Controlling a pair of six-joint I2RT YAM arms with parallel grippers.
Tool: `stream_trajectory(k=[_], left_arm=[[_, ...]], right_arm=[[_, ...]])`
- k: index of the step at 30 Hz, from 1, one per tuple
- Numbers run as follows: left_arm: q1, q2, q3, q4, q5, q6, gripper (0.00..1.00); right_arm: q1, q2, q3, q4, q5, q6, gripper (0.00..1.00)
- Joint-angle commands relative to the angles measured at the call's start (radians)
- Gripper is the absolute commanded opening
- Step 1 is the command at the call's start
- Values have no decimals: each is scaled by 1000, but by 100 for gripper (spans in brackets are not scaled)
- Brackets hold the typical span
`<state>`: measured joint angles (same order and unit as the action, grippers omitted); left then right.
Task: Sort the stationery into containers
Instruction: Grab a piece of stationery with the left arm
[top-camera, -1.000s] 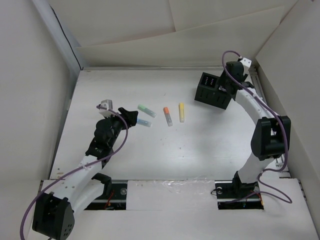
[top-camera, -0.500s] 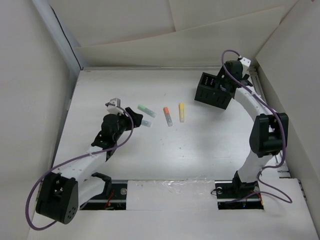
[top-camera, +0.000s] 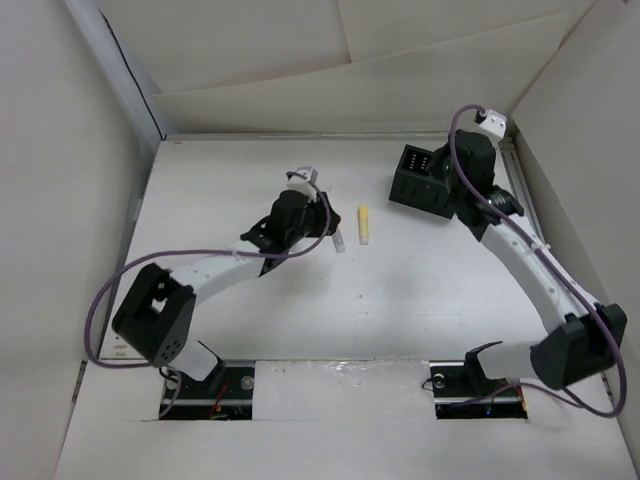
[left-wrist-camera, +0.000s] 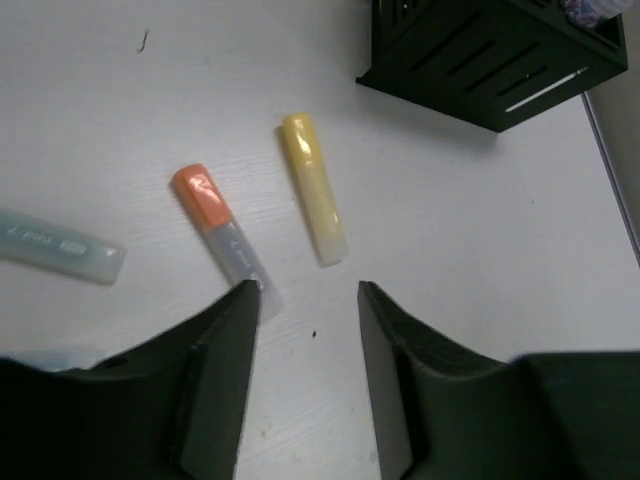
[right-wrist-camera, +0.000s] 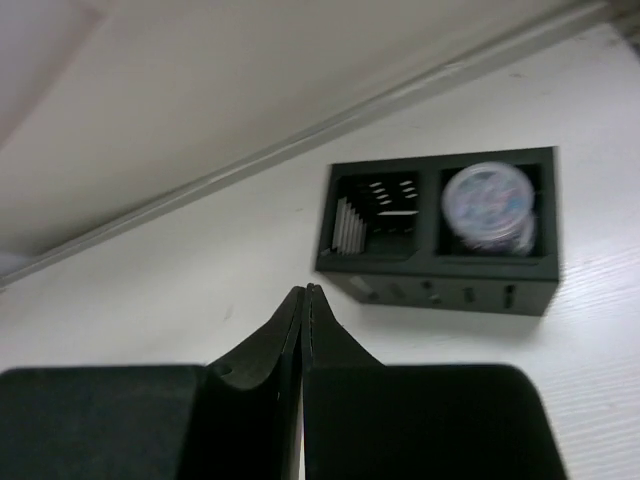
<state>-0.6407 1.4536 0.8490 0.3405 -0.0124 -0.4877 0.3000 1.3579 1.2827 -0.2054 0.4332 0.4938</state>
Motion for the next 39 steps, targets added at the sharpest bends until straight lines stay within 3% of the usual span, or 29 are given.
stream_trajectory(k=[1, 7, 8, 11, 13, 18, 30, 39], left_arm=[[-36, 117, 169, -95, -76, 37, 37], [-145, 425, 479, -242, -208, 86, 24], [-160, 468, 593, -315, -243, 86, 24], [-180, 631, 793, -443, -334, 86, 24], [-180, 712, 852, -469, -365, 86, 28], [-180, 812, 995, -549, -397, 66, 34], [-180, 741, 883, -436, -449, 34, 49], [-171, 869, 1027, -497, -408, 43, 38]], right_arm=[[86, -109, -88, 67, -8, 35, 0], [163, -249, -219, 67, -19, 35, 19], [172, -285, -235, 67, -28, 35, 31], [172, -351, -281, 67, -83, 35, 53], [172, -382, -290, 67, -108, 35, 58], [163, -468, -341, 67, -137, 35, 62], [125, -488, -370, 77, -202, 72, 64], [125, -510, -398, 97, -232, 72, 64]])
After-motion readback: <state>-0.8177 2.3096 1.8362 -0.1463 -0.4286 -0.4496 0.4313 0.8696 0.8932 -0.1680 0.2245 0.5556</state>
